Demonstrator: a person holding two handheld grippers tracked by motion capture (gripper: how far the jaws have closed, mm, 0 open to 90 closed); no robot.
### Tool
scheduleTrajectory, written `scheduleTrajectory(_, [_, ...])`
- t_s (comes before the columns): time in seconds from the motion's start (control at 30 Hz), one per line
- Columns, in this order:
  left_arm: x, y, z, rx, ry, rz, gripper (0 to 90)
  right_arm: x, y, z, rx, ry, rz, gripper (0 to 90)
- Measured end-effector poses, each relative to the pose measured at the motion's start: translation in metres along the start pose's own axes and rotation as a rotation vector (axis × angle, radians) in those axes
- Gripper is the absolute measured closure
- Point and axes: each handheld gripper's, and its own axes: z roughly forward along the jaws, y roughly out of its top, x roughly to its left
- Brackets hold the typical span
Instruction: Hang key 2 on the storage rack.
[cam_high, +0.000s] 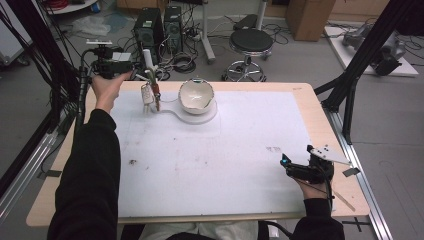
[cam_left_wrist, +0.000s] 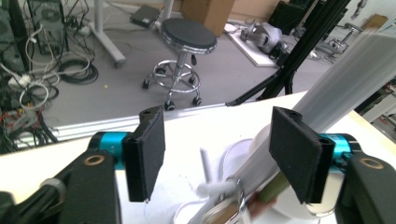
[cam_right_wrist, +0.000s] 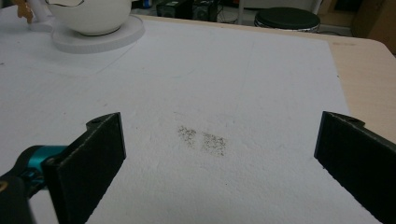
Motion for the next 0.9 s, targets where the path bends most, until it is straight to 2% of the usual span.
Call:
scheduleTrajectory(0.13, [0.004, -0.005, -0.009, -0.021, 0.022, 0.015, 16.3, 0.000, 0.000, 0.001, 0.001, 0.004, -0.002, 1.1])
scheduleTrajectory(0.2, [0.005, -0.008, -0.013, -0.018, 0.035, 0.028, 12.0, 0.000, 0.000, 0.001, 0.001, 0.008, -0.001, 1.0])
scheduleTrajectory(0.33, [0.003, -0.016, -0.018, 0.007, 0.032, 0.061, 5.4, 0.001, 0.001, 0.003, 0.004, 0.018, -0.009, 1.0])
scheduleTrajectory(0.43, [0.002, -0.020, -0.021, 0.031, 0.024, 0.068, 1.7, 0.001, 0.001, 0.003, 0.002, 0.022, -0.007, 1.0])
scheduleTrajectory(0.57, [-0.002, -0.025, -0.025, 0.041, 0.018, 0.098, 1.7, 0.001, 0.001, 0.004, 0.000, 0.023, -0.014, 1.0])
scheduleTrajectory(0.9, [-0.012, -0.035, -0.042, 0.025, 0.025, 0.151, 1.7, 0.000, 0.001, 0.006, 0.002, 0.028, -0.012, 1.0])
